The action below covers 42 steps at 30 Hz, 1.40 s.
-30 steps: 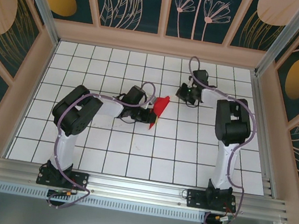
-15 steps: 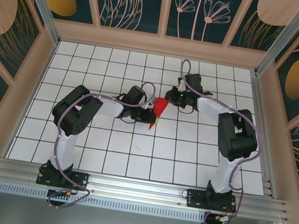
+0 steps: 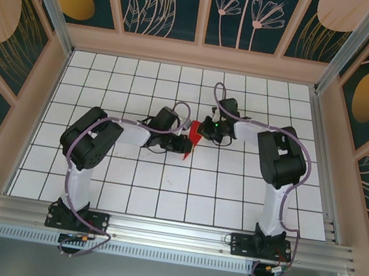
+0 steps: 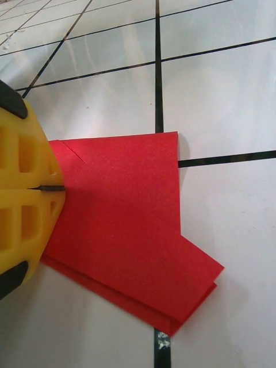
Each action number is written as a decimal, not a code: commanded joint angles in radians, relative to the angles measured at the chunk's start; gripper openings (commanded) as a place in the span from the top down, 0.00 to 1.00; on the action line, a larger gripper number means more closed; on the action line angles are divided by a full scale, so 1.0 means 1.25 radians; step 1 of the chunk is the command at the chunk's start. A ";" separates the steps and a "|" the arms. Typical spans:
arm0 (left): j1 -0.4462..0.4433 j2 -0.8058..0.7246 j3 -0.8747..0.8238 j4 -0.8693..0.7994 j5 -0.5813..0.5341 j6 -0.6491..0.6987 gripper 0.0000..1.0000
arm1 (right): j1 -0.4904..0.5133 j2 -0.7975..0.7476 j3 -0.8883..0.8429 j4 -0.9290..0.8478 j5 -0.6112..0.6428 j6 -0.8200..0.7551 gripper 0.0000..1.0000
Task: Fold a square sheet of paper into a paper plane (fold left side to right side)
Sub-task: Fold the wing for the fifth time at the center of the table.
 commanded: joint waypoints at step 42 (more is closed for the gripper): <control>-0.032 -0.097 0.049 -0.125 0.046 0.016 0.78 | -0.009 0.040 -0.007 -0.068 0.072 -0.011 0.95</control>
